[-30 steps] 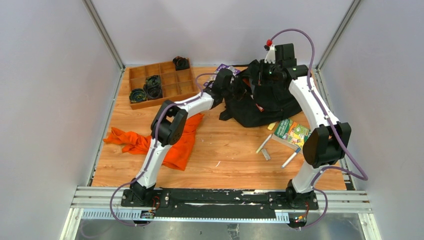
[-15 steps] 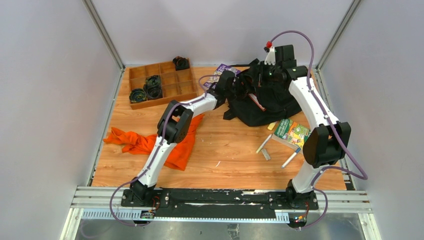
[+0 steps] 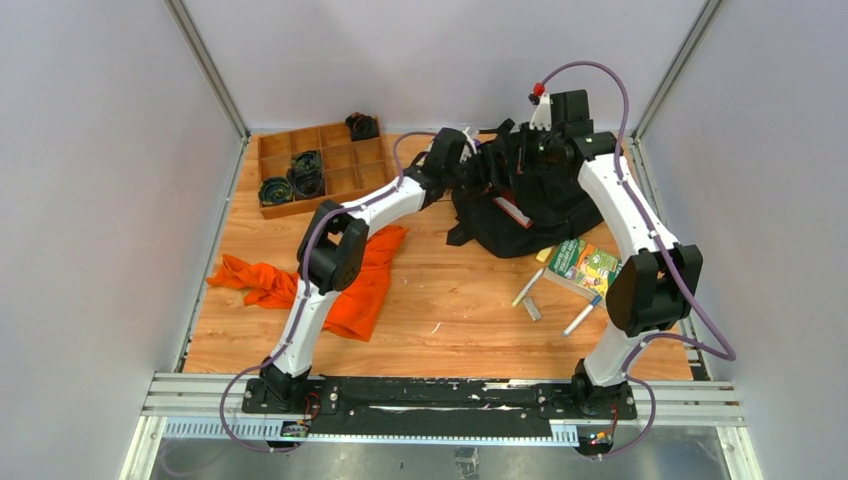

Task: Pack the student bag
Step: Place the book in the student bag.

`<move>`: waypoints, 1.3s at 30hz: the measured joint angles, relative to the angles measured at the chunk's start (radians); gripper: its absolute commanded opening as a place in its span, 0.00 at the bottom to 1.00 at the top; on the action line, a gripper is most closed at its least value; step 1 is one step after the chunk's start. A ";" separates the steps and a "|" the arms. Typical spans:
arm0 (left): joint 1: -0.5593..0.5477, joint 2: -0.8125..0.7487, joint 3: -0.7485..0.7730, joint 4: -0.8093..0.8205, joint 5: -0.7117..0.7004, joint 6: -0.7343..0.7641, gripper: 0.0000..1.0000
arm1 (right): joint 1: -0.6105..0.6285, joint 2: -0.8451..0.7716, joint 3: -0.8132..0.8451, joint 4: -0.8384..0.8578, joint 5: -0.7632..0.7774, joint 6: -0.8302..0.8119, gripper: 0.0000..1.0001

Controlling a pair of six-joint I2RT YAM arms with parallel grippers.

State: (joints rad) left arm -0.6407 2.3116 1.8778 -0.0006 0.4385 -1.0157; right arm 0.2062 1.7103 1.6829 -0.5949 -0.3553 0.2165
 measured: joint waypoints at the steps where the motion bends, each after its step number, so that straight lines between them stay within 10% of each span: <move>1: 0.000 -0.003 0.011 -0.014 0.013 0.023 0.69 | -0.001 0.000 -0.002 0.000 0.001 0.000 0.00; 20: 0.006 0.058 0.328 -0.559 0.027 0.711 0.70 | -0.014 -0.014 -0.005 -0.019 -0.002 -0.004 0.00; 39: -0.002 0.097 0.341 -0.656 0.003 1.008 0.70 | -0.018 -0.013 -0.004 -0.032 -0.004 -0.003 0.00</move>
State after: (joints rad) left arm -0.6422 2.4081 2.2185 -0.6567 0.4419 -0.0078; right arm 0.1886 1.6970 1.6787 -0.6270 -0.3595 0.2134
